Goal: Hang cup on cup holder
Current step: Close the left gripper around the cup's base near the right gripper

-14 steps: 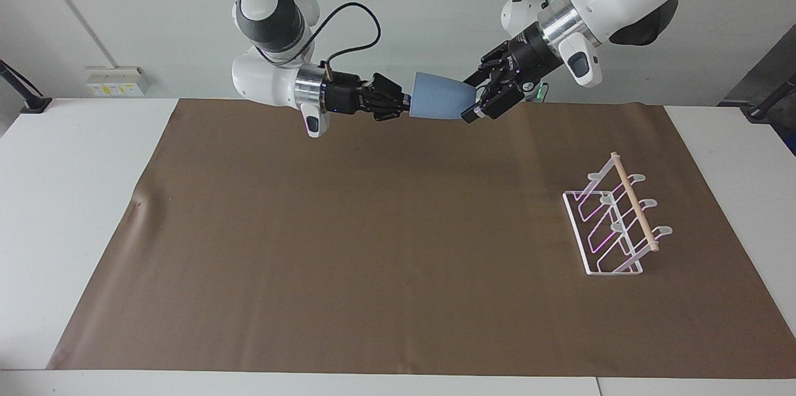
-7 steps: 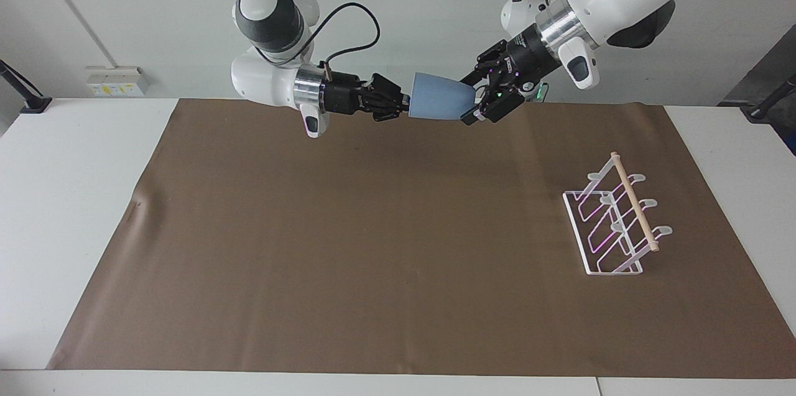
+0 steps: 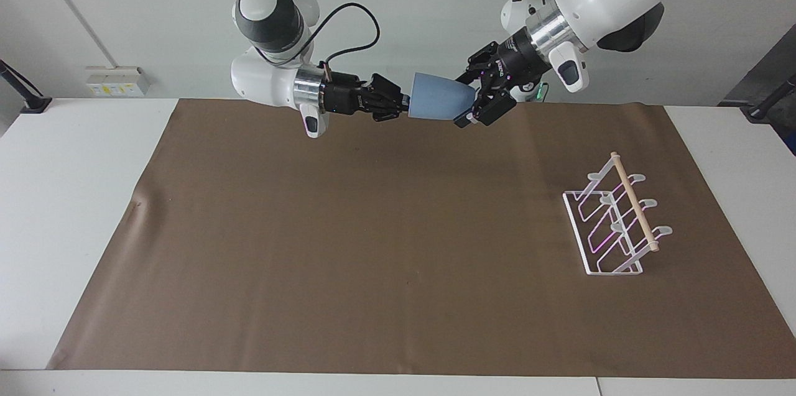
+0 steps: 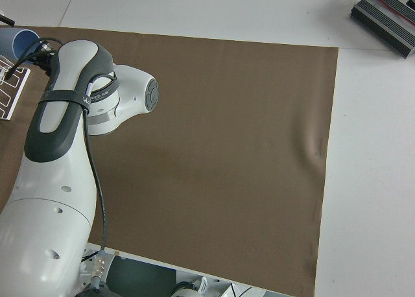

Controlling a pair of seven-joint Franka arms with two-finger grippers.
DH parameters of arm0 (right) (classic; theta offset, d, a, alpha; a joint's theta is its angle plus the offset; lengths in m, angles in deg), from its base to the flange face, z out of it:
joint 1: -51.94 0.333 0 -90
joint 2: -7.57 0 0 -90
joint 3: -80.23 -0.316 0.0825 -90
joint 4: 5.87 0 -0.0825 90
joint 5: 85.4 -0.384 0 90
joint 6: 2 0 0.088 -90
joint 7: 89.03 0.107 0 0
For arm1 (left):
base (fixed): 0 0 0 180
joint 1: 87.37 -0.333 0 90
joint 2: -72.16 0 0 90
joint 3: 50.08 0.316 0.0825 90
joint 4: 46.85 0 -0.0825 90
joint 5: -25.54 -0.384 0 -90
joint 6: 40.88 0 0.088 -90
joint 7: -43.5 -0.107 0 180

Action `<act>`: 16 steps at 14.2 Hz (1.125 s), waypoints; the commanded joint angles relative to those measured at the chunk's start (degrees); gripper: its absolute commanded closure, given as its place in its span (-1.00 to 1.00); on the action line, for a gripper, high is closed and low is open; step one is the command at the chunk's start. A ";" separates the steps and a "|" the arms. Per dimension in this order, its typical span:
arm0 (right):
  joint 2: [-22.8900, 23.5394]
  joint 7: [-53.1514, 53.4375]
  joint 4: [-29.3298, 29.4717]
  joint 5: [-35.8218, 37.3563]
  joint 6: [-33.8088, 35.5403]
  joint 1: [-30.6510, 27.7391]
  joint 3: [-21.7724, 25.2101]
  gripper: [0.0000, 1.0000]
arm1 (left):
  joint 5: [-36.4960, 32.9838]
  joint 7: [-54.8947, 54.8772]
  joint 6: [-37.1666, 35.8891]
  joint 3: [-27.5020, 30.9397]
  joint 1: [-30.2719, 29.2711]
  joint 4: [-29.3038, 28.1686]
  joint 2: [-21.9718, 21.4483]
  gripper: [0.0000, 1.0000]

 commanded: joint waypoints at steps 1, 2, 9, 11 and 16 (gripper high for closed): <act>-0.37 -2.58 -0.72 -1.77 -0.35 -0.45 -0.27 1.00 | 0.74 0.99 1.45 0.47 0.72 -1.40 -0.71 -0.98; -0.37 -2.58 -0.81 -1.77 -0.35 -0.45 -0.27 1.00 | 0.74 1.42 1.45 0.47 0.72 -1.32 -0.71 -0.65; -0.37 -2.49 -0.81 -1.85 -0.70 -0.45 -0.27 1.00 | -0.05 0.46 1.45 0.56 0.72 -1.23 -0.71 1.00; -0.37 -2.32 -0.72 -1.77 -0.79 -0.45 -0.27 1.00 | -0.05 0.46 1.45 0.56 0.63 -1.23 -0.71 1.00; -0.37 -1.70 -0.72 -1.85 -1.58 -0.28 -0.36 1.00 | -0.14 0.28 1.27 0.56 0.63 -1.31 -0.97 1.00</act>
